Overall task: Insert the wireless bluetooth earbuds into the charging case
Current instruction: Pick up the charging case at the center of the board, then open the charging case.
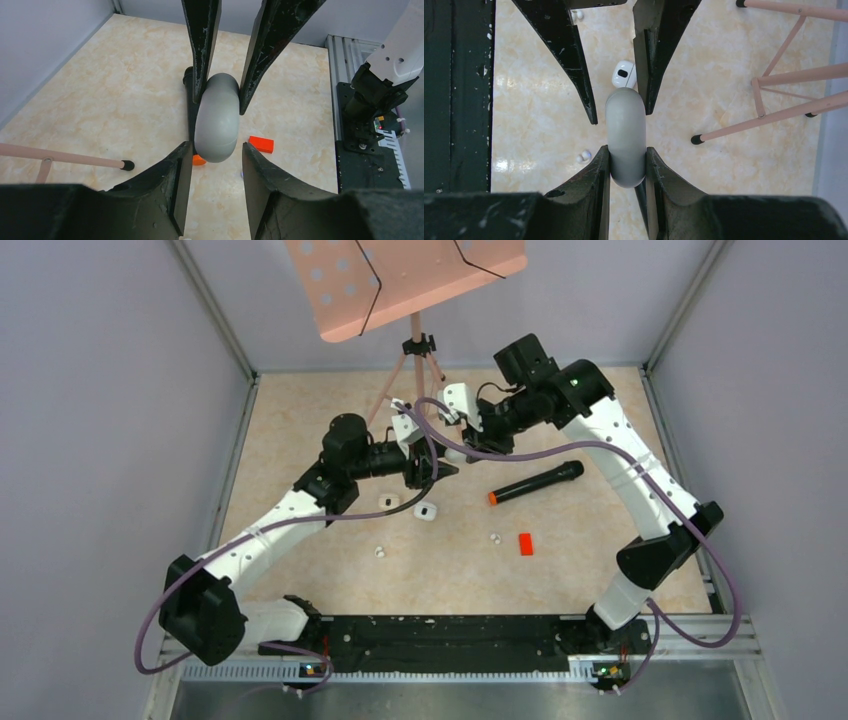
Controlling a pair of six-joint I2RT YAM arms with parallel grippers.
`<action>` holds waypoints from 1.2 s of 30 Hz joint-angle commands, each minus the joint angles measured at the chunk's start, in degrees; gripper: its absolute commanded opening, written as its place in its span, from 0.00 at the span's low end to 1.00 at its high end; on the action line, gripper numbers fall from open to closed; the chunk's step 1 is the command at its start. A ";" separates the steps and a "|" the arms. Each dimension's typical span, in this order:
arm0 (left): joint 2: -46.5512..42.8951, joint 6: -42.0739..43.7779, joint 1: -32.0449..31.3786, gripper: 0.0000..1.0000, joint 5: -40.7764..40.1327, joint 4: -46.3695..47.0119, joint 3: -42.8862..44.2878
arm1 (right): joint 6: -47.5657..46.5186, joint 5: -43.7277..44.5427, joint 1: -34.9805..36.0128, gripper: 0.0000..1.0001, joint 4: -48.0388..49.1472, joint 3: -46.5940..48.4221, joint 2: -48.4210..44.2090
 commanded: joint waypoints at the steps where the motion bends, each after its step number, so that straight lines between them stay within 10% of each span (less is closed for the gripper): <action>1: 0.10 -2.51 0.15 0.46 0.02 4.47 1.62 | -0.85 0.59 1.19 0.06 -0.91 3.07 0.35; 9: 0.32 -2.74 0.12 0.37 0.76 6.17 1.14 | -0.10 0.84 1.94 0.07 -0.96 3.72 0.95; 16: 0.50 -2.78 0.14 0.07 0.51 5.99 0.82 | 1.48 1.36 1.97 0.06 -0.52 4.49 1.58; 20: 0.38 -2.77 0.11 0.32 -2.08 6.40 -0.56 | 1.86 1.11 1.96 0.06 -0.49 5.06 1.55; 36: 1.04 -4.41 0.21 0.42 -2.45 8.29 -1.02 | 3.01 1.00 1.96 0.06 -0.76 6.30 2.35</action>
